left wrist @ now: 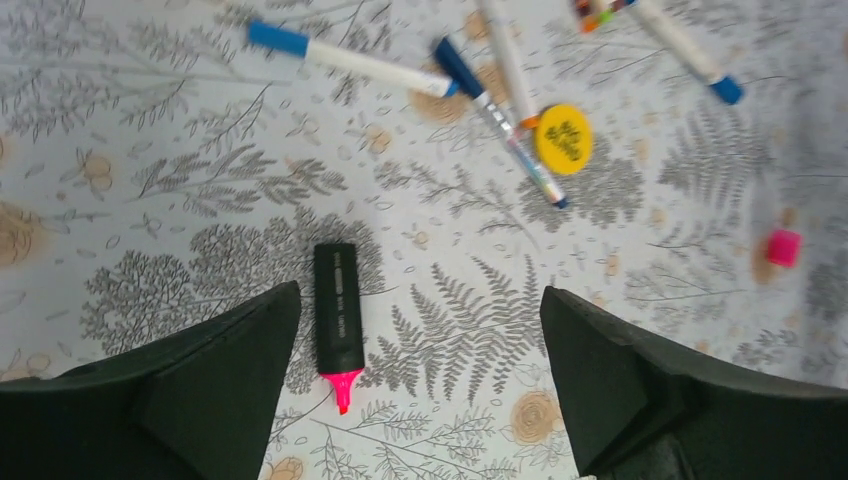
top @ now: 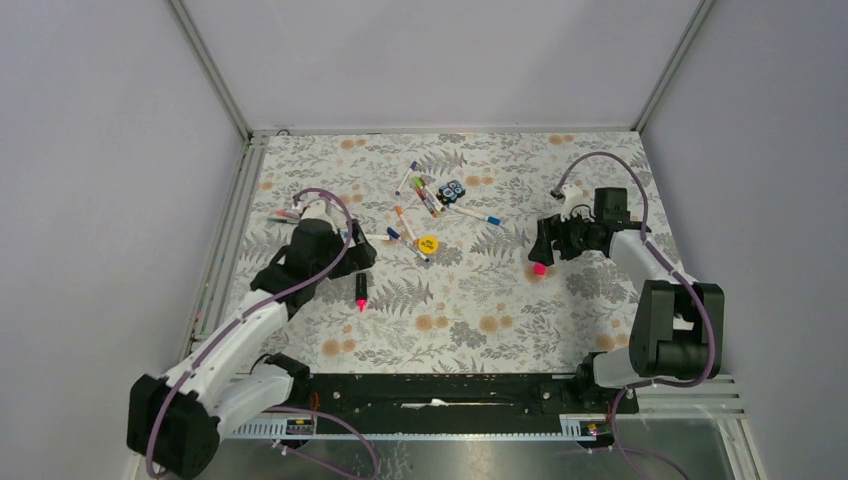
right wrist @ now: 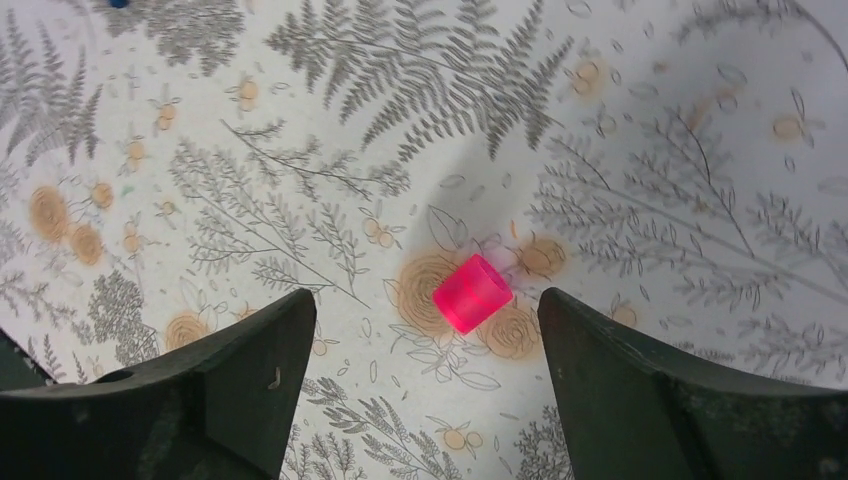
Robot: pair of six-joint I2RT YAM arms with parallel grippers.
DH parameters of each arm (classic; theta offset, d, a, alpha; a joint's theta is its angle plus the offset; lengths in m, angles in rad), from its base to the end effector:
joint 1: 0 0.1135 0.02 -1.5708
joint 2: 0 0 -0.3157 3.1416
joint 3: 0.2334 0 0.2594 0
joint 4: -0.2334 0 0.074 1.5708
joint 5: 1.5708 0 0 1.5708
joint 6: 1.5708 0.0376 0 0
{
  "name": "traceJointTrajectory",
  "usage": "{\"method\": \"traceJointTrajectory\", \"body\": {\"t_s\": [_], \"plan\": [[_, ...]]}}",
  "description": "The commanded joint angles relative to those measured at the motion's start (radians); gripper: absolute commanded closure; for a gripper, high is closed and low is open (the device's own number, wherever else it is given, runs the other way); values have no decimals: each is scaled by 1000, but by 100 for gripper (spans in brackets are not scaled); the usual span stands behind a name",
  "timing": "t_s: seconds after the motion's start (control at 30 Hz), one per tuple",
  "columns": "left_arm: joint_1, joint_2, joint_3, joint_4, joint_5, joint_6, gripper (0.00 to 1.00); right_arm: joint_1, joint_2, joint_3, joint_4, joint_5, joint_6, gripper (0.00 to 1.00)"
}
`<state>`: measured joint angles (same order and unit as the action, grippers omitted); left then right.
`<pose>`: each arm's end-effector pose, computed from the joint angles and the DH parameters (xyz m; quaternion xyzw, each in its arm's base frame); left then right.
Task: Open the pen caps
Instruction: Place the pen cap at the center of the board.
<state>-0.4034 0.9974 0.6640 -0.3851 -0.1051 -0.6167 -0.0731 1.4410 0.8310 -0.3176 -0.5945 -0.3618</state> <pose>0.1769 -0.0712 0.2795 -0.1184 0.9018 -0.1598 0.3836 0.2842 0.0003 0.2470 -0.2221 0.8844 0.2061 0.3551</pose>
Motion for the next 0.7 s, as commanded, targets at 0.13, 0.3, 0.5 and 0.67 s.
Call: {"method": "traceJointTrajectory", "body": {"t_s": [0.13,0.3,0.5,0.67], "plan": [[12,-221,-128,245,100,62,1,36,93,198,-120,-252,-371,10],[14,-225,-151,282,160,55,1,148,273,427,-255,-114,-460,1],[14,-200,-149,291,156,63,1,262,521,707,-346,87,-395,0],[15,-180,-148,295,144,66,1,331,659,878,-372,168,-347,1]]}}
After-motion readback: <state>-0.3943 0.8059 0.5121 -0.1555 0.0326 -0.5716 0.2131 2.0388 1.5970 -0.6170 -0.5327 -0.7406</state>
